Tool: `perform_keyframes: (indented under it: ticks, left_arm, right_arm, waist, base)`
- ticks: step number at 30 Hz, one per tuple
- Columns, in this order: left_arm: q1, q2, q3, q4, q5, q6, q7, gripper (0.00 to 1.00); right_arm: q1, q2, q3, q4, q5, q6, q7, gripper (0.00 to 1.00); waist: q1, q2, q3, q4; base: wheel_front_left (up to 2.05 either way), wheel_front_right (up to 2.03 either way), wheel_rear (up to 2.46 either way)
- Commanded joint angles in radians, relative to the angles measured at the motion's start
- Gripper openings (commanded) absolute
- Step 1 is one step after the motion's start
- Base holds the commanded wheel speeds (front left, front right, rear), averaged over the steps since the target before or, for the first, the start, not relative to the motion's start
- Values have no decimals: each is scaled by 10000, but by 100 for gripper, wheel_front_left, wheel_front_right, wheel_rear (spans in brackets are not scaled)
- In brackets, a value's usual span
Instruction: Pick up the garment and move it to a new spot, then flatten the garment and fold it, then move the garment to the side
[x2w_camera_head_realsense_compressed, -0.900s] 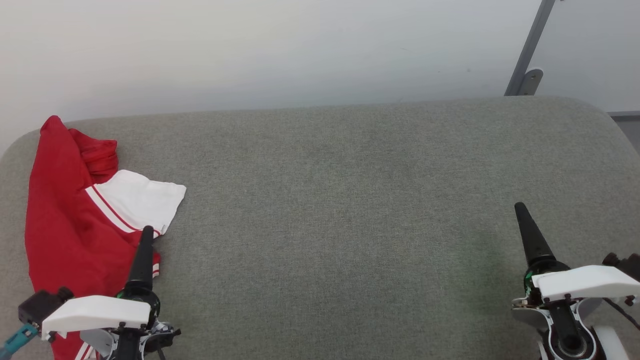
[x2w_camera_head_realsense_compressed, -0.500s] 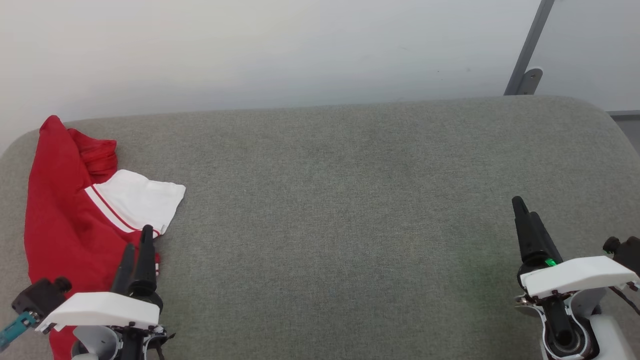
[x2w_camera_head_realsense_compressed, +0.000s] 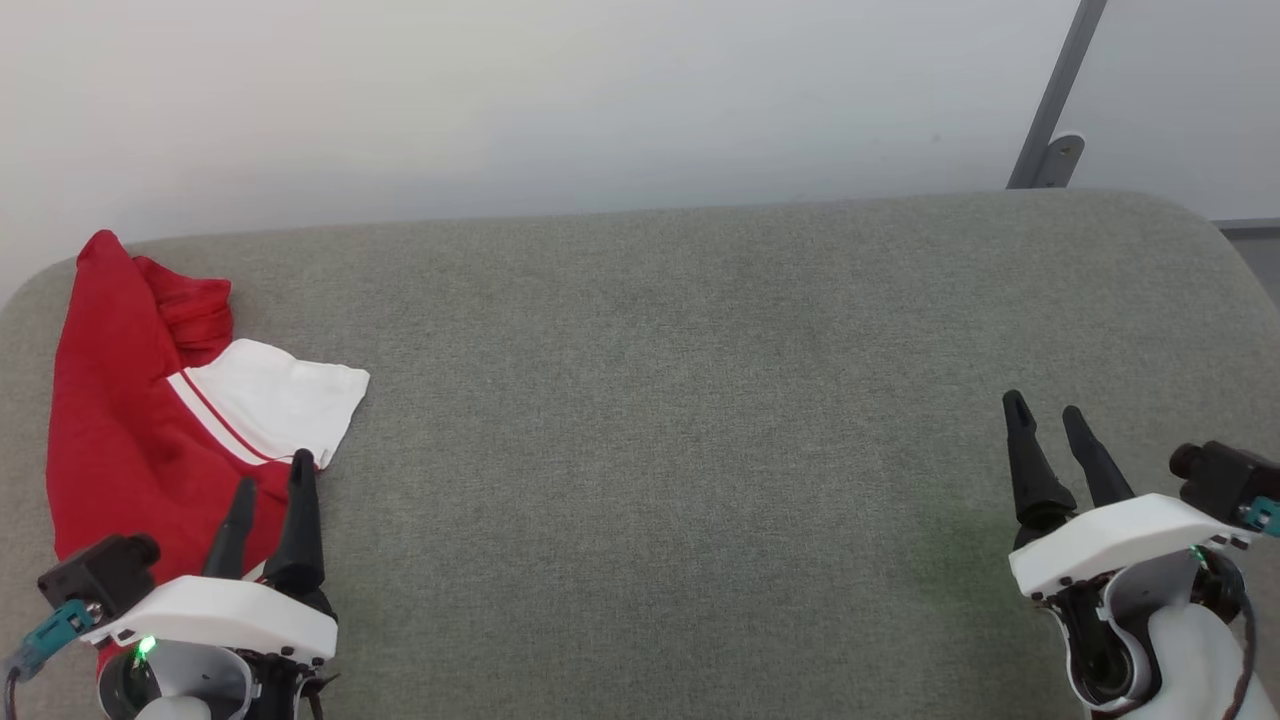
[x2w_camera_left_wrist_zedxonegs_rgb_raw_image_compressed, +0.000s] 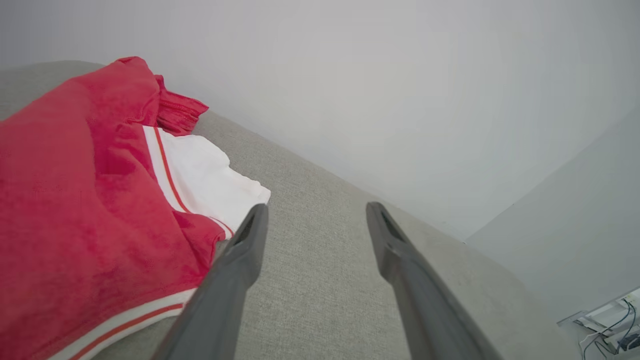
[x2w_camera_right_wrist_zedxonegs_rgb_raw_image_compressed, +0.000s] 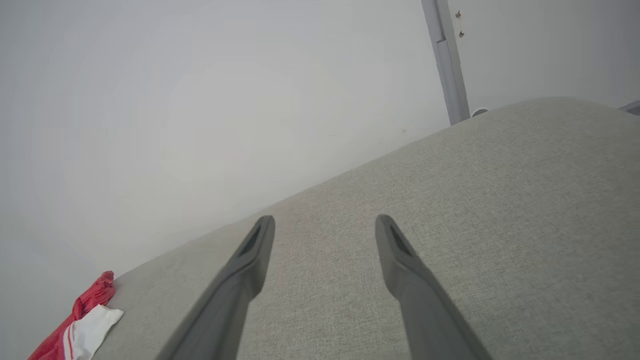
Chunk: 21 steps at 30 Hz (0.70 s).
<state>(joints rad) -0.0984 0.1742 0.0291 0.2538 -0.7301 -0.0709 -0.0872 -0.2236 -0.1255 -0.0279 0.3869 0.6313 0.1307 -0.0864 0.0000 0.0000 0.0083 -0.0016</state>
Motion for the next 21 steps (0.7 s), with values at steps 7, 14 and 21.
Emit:
perform_keyframes:
  ticks: [7,14,21]
  left_arm:
    - [-172,308,-256,-33,1241,263,-316,100]
    - [-107,448,-440,30,2003,387,-509,100]
    - [-13,530,-572,16,2674,491,-696,100]
  right_arm:
    - [-490,78,-41,-2,-1530,0,-327,100]
    - [-571,108,-96,91,-2321,0,-520,100]
    - [-642,106,-16,192,-2891,0,-705,100]
  waist:
    - [0,0,3,-11]
    - [0,0,14,-42]
    - [0,0,9,-65]
  base:
    - [0,0,0]
    - [0,0,0]
    - [0,0,0]
